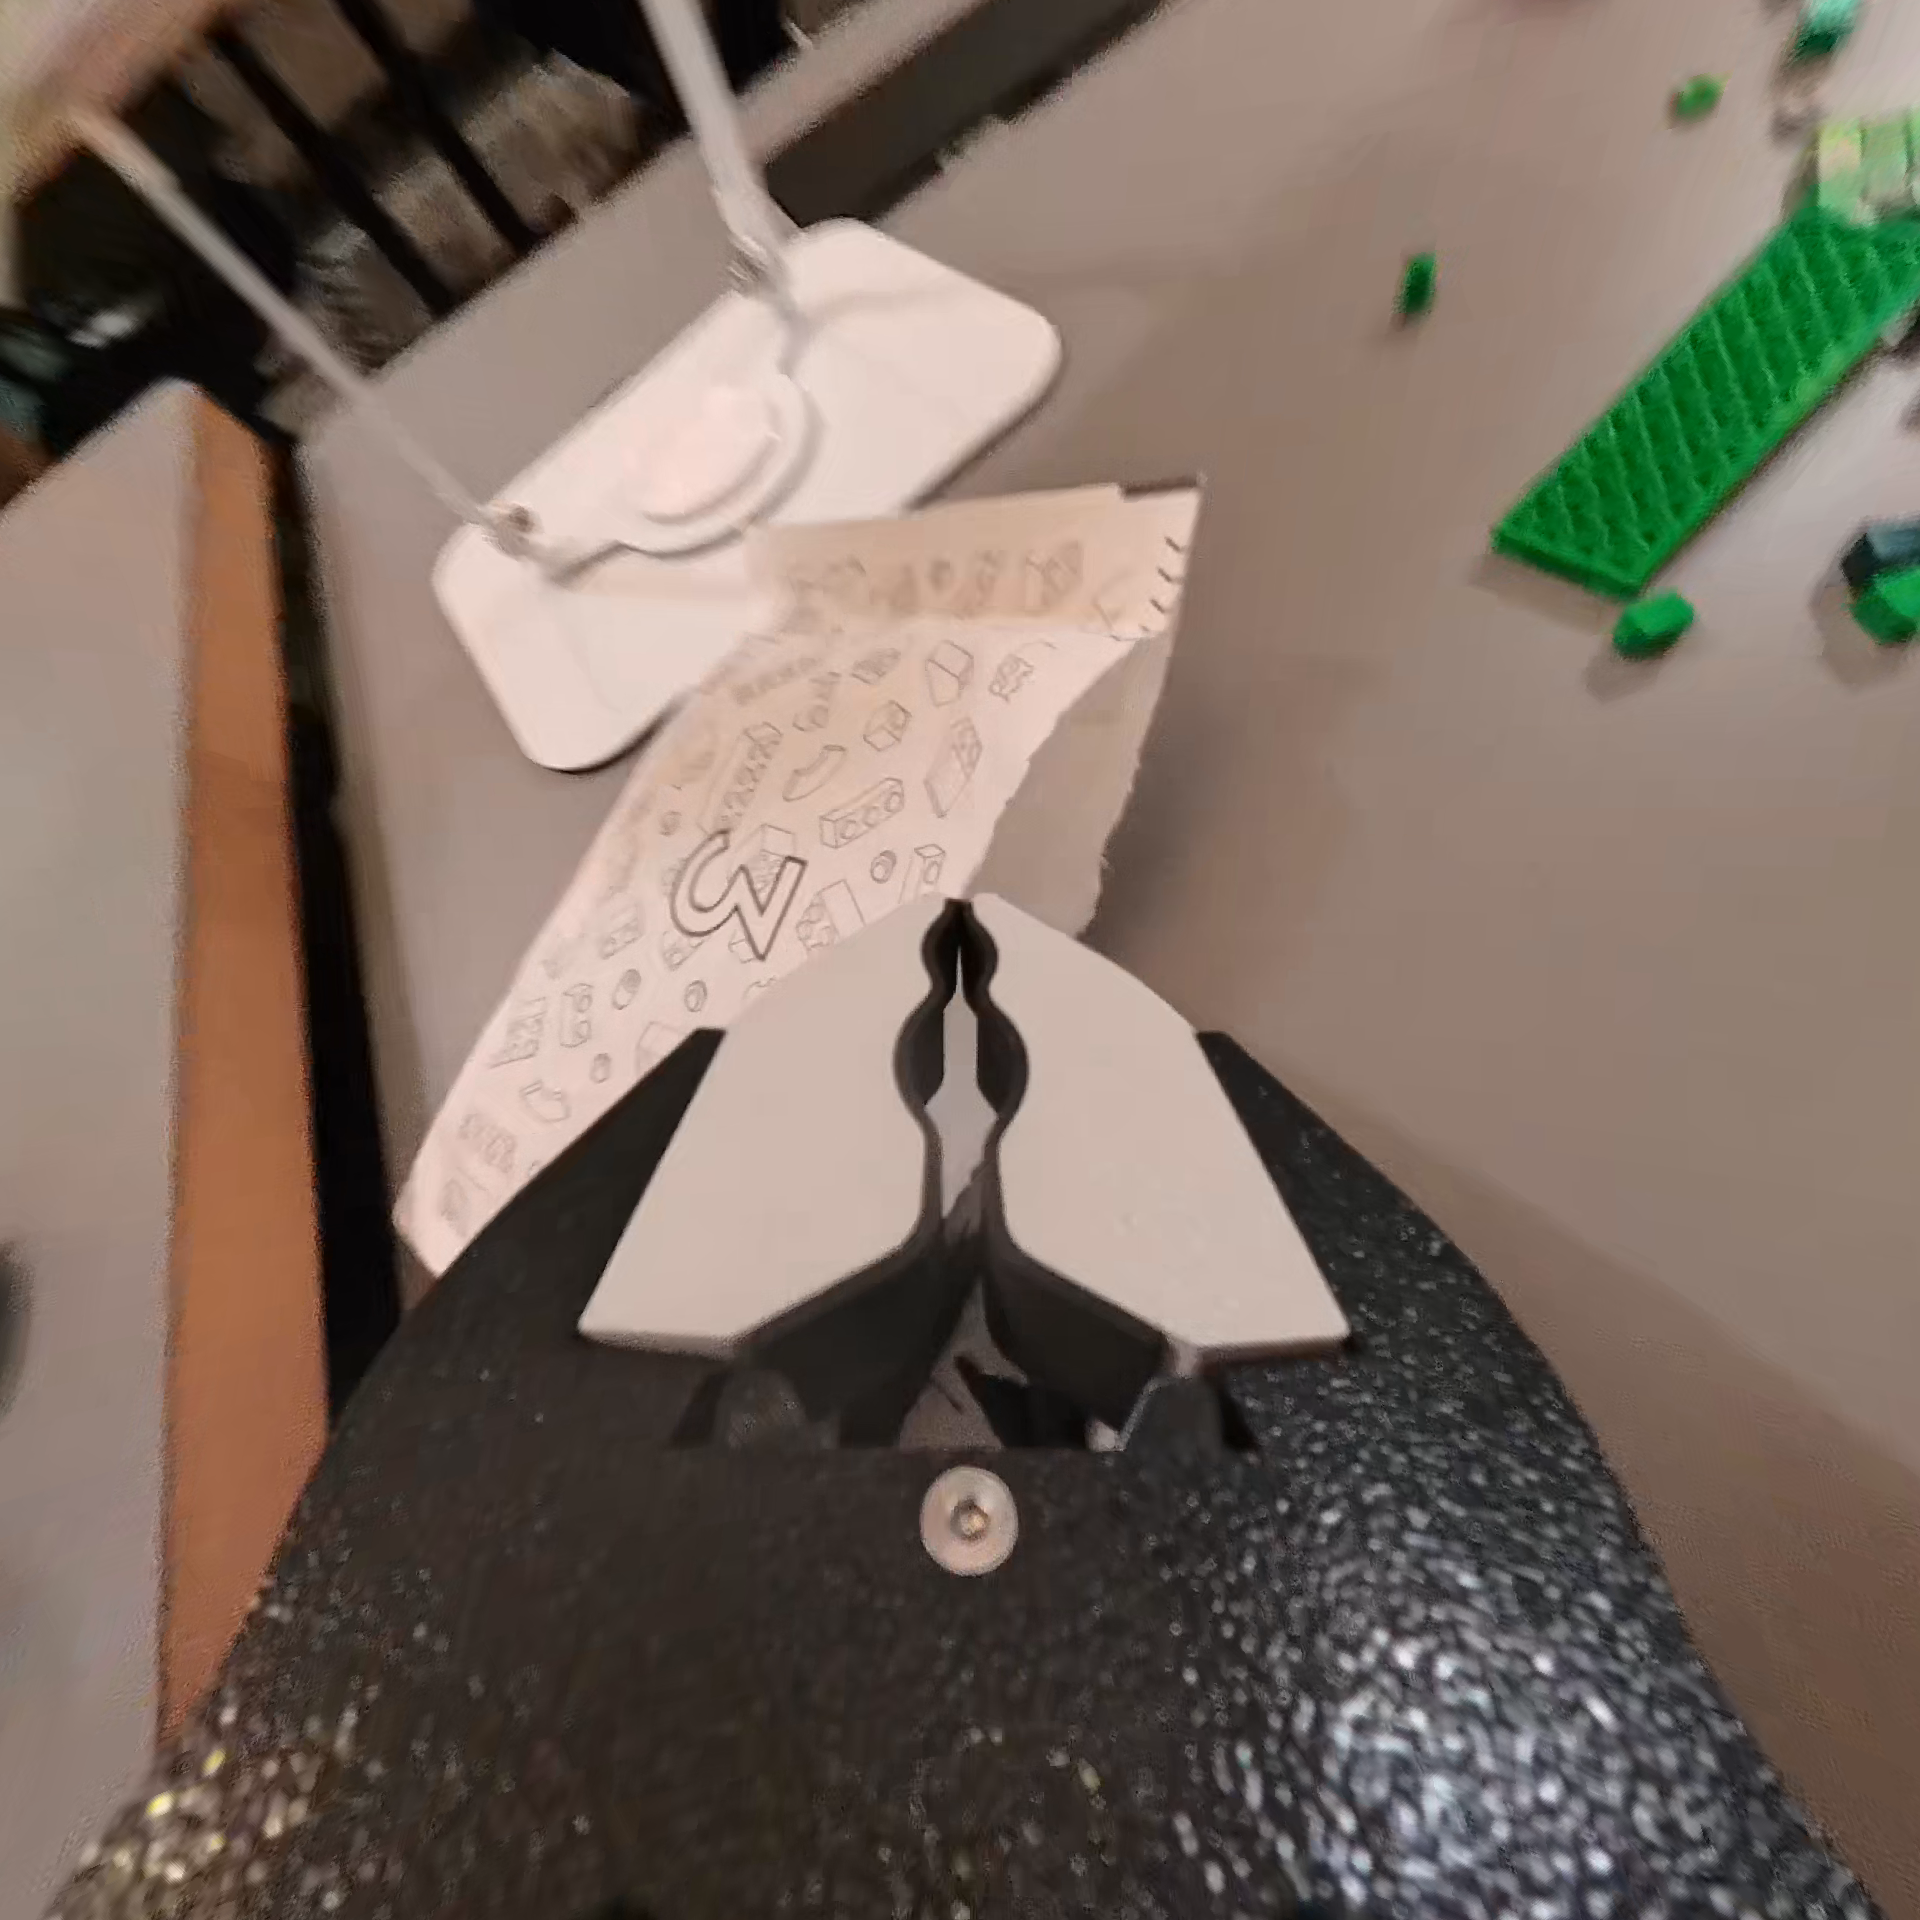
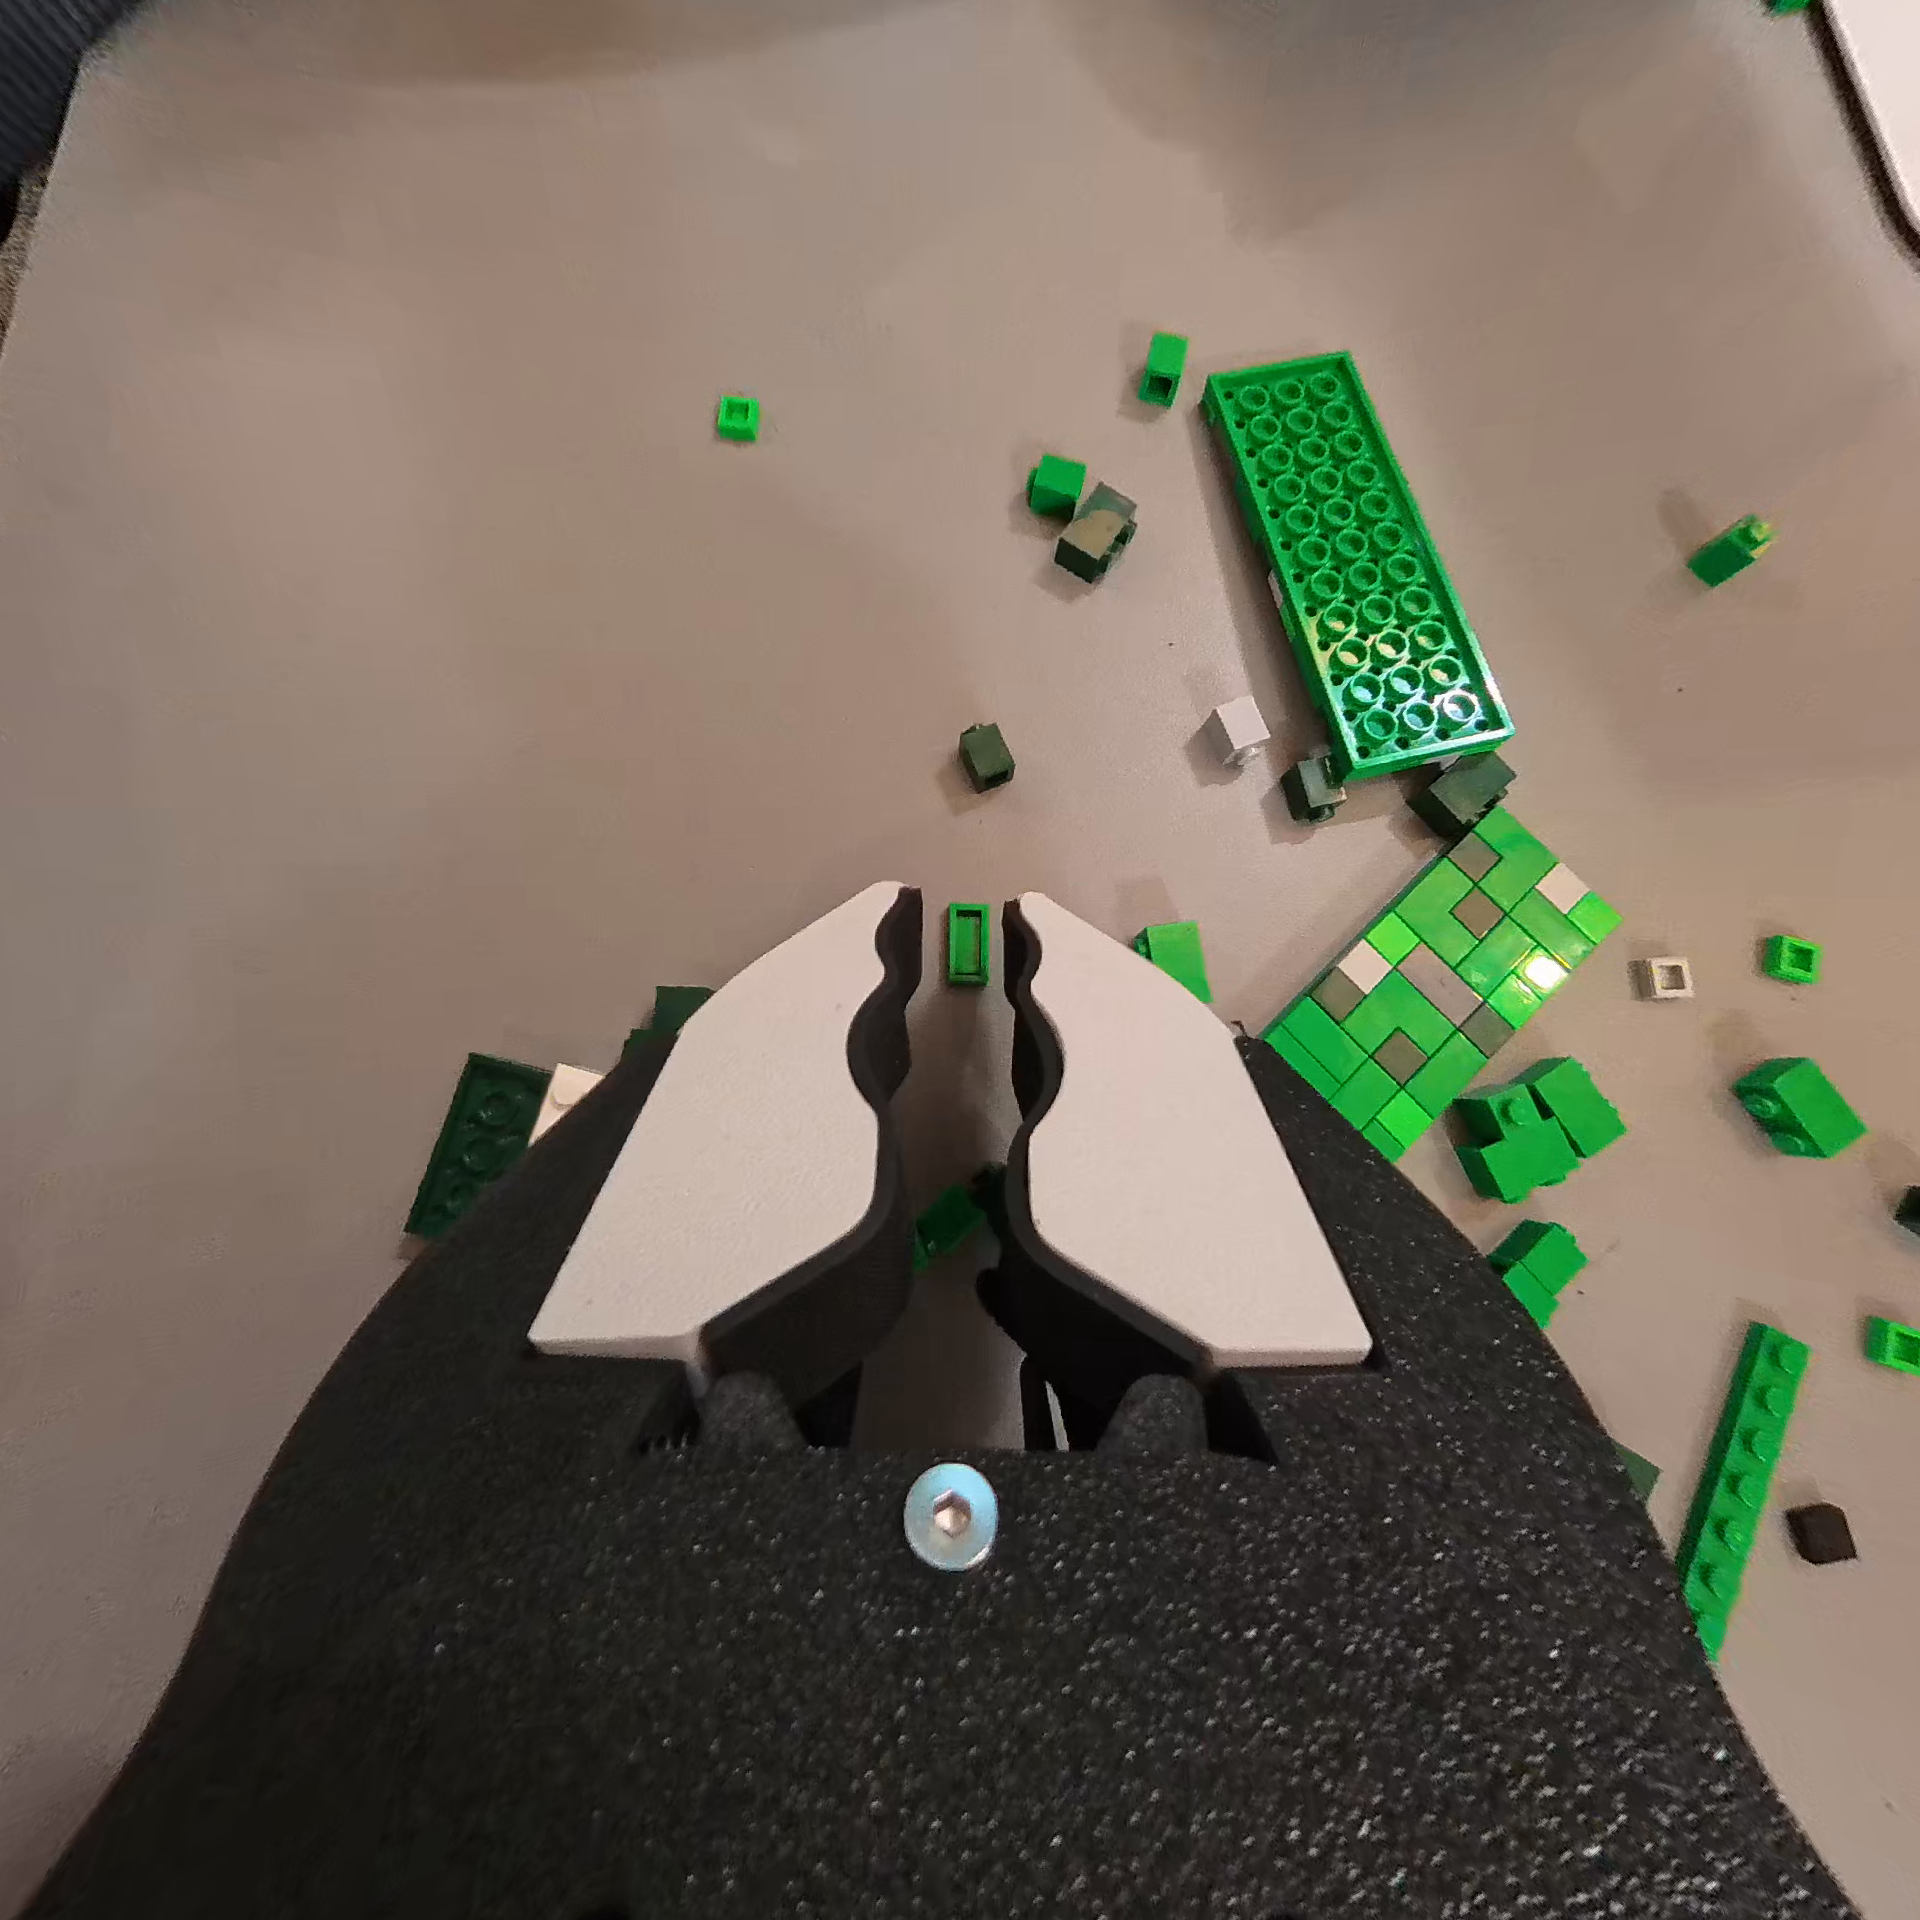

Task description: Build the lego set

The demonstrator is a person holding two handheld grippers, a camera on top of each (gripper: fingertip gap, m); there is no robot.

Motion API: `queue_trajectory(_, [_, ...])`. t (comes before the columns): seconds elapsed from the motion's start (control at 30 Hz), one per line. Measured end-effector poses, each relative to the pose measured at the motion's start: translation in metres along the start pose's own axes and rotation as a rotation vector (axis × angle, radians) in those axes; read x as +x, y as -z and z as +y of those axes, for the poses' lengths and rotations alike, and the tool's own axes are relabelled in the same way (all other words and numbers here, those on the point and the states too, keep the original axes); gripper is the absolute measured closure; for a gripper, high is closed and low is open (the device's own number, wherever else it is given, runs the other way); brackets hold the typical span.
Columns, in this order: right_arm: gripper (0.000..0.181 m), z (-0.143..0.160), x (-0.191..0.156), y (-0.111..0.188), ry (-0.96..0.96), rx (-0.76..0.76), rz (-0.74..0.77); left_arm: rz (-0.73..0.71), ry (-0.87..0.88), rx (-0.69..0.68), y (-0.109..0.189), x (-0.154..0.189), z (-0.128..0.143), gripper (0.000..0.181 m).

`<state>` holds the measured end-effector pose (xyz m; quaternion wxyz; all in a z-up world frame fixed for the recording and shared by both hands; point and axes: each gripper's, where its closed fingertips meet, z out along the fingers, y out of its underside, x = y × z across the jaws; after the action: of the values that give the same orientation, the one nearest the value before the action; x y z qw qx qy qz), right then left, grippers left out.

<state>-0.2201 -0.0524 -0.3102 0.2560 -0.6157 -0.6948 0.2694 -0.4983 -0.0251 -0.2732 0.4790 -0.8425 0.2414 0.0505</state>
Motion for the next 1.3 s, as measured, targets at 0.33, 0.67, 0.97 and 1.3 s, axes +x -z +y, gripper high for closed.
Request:
queue_trajectory(0.33, [0.166,-0.004,-0.003,-0.003,0.009,0.001,-0.003,-0.169,0.265,0.263,0.033,-0.047,-0.031,0.181])
queue_trajectory(0.67, [0.163,-0.001,0.003,0.002,0.000,-0.008,0.029,-0.096,0.333,0.304,0.026,-0.023,-0.027,0.181])
queue_trajectory(0.97, [0.161,0.010,0.001,-0.006,-0.006,-0.081,0.008,-0.093,0.315,0.312,0.023,0.020,-0.014,0.144])
queue_trajectory(1.3, [0.174,-0.029,-0.016,-0.022,0.042,-0.014,0.006,-0.127,0.271,0.362,0.032,0.018,-0.017,0.152])
